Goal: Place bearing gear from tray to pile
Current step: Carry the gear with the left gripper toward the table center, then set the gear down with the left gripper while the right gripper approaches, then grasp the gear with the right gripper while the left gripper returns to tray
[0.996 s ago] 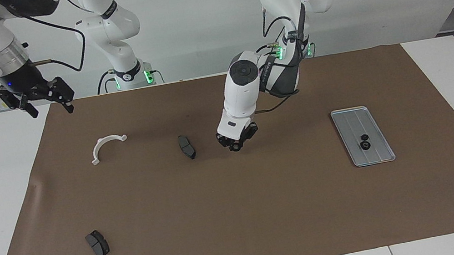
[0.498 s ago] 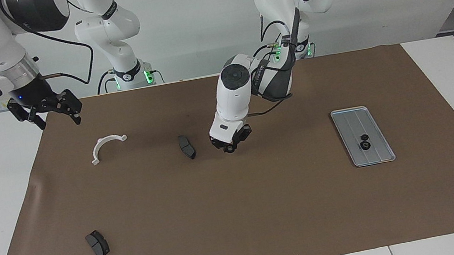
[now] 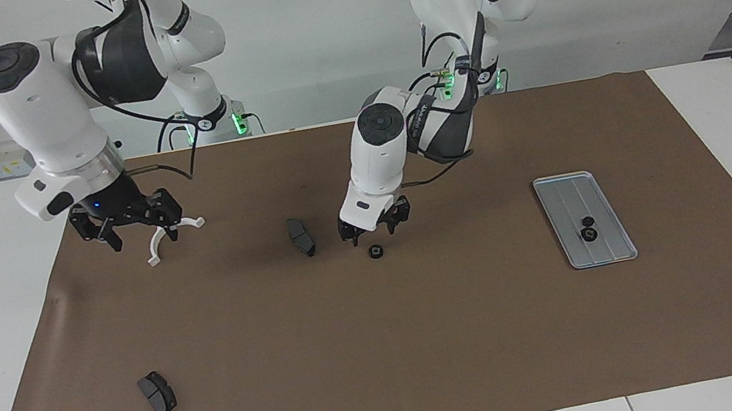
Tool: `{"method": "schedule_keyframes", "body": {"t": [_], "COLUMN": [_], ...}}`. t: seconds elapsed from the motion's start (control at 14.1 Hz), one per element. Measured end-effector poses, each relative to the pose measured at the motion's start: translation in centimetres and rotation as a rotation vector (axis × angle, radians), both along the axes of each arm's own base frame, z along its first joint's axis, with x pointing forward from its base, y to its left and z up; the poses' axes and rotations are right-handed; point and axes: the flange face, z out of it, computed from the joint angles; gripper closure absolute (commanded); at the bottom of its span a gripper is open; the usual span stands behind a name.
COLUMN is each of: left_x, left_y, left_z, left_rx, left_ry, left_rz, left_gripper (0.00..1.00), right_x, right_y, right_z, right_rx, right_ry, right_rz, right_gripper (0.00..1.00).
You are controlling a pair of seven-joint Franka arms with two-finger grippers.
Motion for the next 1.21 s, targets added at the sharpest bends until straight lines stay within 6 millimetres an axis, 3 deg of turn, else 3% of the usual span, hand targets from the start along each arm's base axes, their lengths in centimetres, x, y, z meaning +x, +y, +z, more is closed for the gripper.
{"method": "schedule_keyframes", "body": {"t": [0.14,0.28,0.5,0.64,0.92,1.21], "left_x": [2.6,5.7,8.4,9.5,10.9,11.8], "left_y": [3.7,9.9,19.1,23.6,31.7,38.3], "left_z": [0.6,2.0,3.7,3.8,2.5,1.0], "left_rx": [0.006,0.008,0.001,-0.012,0.009,0.035], "left_ry": [0.004,0.017,0.056,0.062,0.055,-0.011], "left_rz": [-0.018,-0.096,-0.218,-0.286,-0.458,-0.606], "left_gripper": [0.23,0.23,0.24,0.25,0.30,0.32], "right_x": [0.6,1.2,1.2,0.7,-0.5,-2.6], "right_y": [3.8,8.7,16.0,20.1,26.2,33.0], "right_z": [-1.7,-3.9,-7.1,-8.9,-12.1,-17.6], "right_rx": [0.004,0.008,0.023,0.030,0.068,0.062], "right_ry": [-0.002,-0.011,-0.038,-0.044,-0.046,-0.039], "right_rz": [-0.023,-0.029,-0.065,-0.051,-0.040,0.006], "right_gripper": [0.00,0.00,0.00,0.00,0.00,0.00]}}
